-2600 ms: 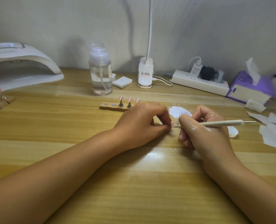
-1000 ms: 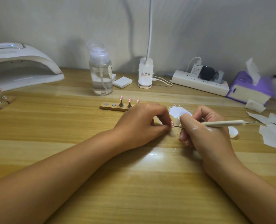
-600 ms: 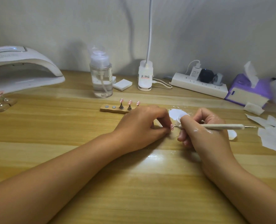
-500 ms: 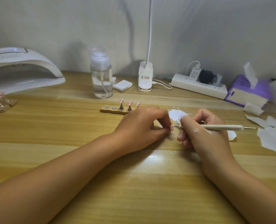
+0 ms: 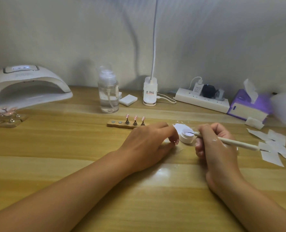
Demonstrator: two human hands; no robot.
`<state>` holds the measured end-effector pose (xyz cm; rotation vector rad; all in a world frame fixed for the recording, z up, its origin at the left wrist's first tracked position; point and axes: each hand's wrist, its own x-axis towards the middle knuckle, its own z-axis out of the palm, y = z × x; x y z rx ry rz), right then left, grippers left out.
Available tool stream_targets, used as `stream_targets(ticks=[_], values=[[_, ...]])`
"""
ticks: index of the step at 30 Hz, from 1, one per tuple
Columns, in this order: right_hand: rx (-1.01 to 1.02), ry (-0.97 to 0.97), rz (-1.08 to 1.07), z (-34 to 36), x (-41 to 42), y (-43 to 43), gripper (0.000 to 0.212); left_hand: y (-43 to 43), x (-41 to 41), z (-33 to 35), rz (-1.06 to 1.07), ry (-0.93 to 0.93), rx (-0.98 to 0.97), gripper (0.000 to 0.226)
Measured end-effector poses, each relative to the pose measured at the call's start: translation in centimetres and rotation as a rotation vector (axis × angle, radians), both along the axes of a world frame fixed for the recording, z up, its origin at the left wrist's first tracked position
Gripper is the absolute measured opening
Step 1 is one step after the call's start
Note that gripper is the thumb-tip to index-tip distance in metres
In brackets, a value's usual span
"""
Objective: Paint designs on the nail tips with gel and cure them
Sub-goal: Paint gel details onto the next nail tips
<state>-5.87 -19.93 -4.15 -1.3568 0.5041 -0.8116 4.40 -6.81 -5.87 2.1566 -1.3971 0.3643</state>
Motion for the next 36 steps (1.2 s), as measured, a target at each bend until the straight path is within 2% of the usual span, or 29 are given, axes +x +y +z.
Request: stream_targets(ticks=[8, 14, 17, 20, 24, 27, 36], values=[[0.003, 0.018, 0.010, 0.2, -0.3, 0.0, 0.024, 0.4, -0.5, 0.3, 0.077, -0.024, -0.130, 0.017], [-0.038, 0.043, -0.016, 0.3, -0.6, -0.4, 0.016, 2.2, 1.2, 3.0, 0.259, 0.246, -0.469, 0.011], [-0.042, 0.052, -0.011, 0.1, -0.8, -0.6, 0.012, 4.7, 3.9, 5.2, 0.313, 0.416, -0.552, 0.009], [-0.064, 0.049, 0.001, 0.0, -0.7, -0.5, 0.019, 7.6, 6.5, 6.1, 0.335, 0.535, -0.474, 0.009], [-0.084, 0.039, 0.030, -0.1, -0.6, -0.5, 0.024, 9.0, 7.7, 4.4, 0.389, 0.572, -0.269, 0.009], [-0.093, 0.036, 0.038, -0.3, -0.4, -0.7, 0.027, 8.6, 7.9, 3.2, 0.372, 0.561, -0.175, 0.009], [-0.109, 0.028, 0.066, -0.7, -0.4, -0.8, 0.029, 7.4, 8.3, 2.5, 0.403, 0.462, -0.060, 0.014]])
